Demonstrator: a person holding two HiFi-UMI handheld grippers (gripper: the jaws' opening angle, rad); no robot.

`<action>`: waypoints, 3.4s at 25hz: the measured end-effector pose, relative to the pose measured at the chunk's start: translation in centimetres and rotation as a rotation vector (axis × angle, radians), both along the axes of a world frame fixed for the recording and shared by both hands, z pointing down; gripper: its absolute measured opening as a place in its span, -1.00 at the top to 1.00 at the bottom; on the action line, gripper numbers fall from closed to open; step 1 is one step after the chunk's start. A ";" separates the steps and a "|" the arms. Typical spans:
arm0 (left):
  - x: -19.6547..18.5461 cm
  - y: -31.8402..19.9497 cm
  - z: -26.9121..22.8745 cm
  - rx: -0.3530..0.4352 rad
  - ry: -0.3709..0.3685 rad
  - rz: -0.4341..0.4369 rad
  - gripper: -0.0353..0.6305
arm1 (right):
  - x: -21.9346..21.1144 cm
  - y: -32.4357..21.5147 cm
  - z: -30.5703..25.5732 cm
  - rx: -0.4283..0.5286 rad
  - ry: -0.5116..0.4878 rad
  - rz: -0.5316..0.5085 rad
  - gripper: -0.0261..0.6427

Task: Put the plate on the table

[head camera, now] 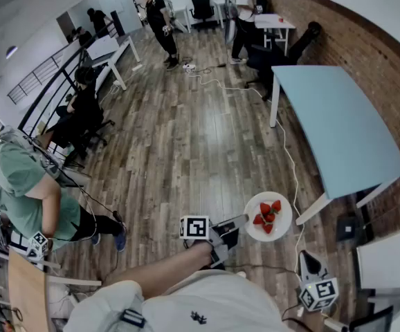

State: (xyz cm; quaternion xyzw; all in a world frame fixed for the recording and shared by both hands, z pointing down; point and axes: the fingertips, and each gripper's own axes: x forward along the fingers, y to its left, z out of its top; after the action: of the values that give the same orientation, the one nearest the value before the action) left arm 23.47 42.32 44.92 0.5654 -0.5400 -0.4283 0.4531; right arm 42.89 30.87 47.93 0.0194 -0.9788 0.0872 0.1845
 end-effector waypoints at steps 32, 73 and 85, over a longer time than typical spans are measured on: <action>-24.7 -6.2 0.4 0.029 -0.083 0.217 0.86 | -28.5 -2.4 -3.7 0.172 0.051 0.083 0.89; -43.6 -50.9 1.2 0.024 -0.044 0.295 0.86 | -45.1 -41.8 -2.3 0.136 0.031 0.192 0.75; -50.4 -67.5 3.0 0.019 -0.040 0.499 0.86 | -50.5 -53.9 -4.0 0.150 0.042 0.428 0.75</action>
State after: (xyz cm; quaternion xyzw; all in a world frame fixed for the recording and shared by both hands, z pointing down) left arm -26.90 -25.21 47.96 0.6938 -0.3886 -0.2969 0.5287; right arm -7.57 -23.07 43.91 0.2422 -0.9520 0.0508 0.1804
